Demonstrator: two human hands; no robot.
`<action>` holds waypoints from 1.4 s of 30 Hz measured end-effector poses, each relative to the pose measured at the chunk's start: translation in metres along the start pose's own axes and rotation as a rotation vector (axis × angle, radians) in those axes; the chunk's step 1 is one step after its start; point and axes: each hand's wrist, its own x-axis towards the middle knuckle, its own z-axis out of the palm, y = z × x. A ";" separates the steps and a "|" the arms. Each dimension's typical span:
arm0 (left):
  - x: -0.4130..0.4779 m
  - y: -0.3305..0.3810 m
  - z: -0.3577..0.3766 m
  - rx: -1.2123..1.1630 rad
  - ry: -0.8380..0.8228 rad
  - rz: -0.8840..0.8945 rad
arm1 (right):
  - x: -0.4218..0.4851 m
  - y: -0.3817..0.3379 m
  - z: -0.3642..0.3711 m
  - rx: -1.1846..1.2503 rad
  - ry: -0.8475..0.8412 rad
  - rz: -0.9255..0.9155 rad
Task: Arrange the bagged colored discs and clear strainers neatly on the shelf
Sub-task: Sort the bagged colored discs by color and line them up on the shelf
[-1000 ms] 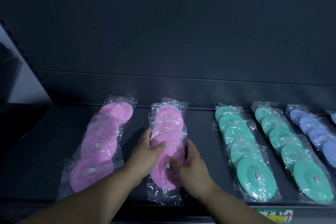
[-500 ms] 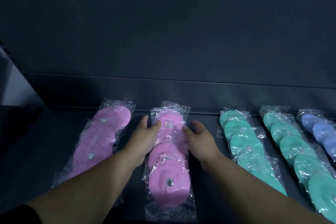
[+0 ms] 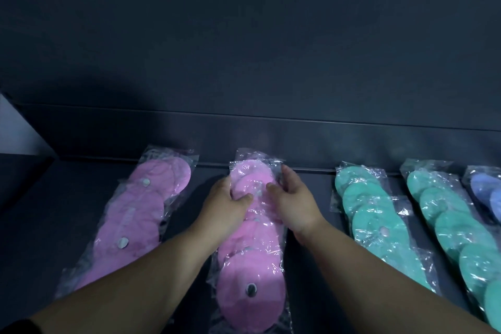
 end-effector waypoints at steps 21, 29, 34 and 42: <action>-0.001 0.005 -0.015 0.349 -0.040 0.123 | -0.004 0.005 0.004 -0.439 -0.139 -0.139; -0.039 -0.018 -0.012 -0.045 0.047 -0.069 | -0.044 0.015 -0.004 -0.308 0.011 -0.069; -0.047 -0.017 -0.002 -0.263 0.004 -0.091 | -0.051 0.006 0.010 -0.230 -0.126 -0.006; -0.066 -0.030 -0.016 -0.229 -0.005 -0.088 | -0.092 0.018 -0.005 -0.298 0.036 0.016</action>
